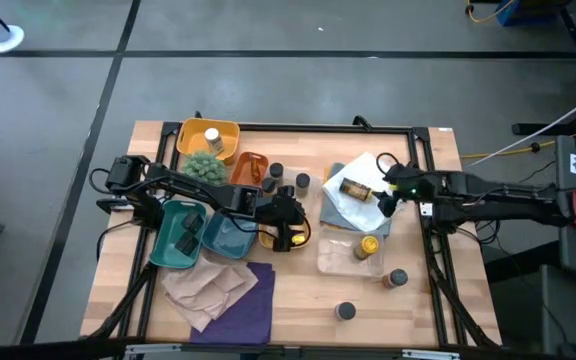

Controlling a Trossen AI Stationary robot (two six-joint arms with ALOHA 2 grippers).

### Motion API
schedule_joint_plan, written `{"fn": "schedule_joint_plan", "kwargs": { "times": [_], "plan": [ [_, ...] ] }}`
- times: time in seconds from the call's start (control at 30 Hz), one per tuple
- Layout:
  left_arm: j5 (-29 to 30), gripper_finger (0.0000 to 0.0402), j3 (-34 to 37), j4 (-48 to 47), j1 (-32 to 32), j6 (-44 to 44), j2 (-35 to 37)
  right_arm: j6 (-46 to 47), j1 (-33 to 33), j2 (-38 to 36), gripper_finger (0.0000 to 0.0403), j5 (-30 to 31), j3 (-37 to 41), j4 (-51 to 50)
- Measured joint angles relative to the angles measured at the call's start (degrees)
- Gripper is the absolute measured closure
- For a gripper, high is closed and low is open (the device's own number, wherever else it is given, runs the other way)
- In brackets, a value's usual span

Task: Sort spices by type
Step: Put the yellow seasoning bottle into the bottom transparent bin

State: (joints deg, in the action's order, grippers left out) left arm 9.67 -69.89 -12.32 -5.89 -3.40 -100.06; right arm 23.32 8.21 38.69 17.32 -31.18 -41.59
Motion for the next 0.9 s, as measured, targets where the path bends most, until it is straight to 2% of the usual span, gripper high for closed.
{"fn": "schedule_joint_plan", "kwargs": {
  "times": [0.17, 0.33, 0.63, 0.9],
  "plan": [
    [0.00, 0.0180, 0.00, -0.07, 0.00, 0.00, -0.01, 3.76, 2.04, -0.29, 0.0111, 0.03, 6.22, 6.62],
    [0.00, 0.0180, 0.00, -0.10, 0.00, 0.00, -0.01, 3.71, 2.36, 2.91, 0.0111, 0.00, 10.61, 11.82],
    [0.00, 0.0180, 0.00, 0.09, 0.00, 0.00, -0.01, -2.04, 2.31, 6.12, 0.0111, -0.63, 13.43, 18.19],
    [0.00, 0.0180, 0.00, 0.13, 0.00, 0.36, -0.01, -2.76, 2.31, 8.94, 0.0111, -0.90, 15.68, 21.26]
  ]
}}
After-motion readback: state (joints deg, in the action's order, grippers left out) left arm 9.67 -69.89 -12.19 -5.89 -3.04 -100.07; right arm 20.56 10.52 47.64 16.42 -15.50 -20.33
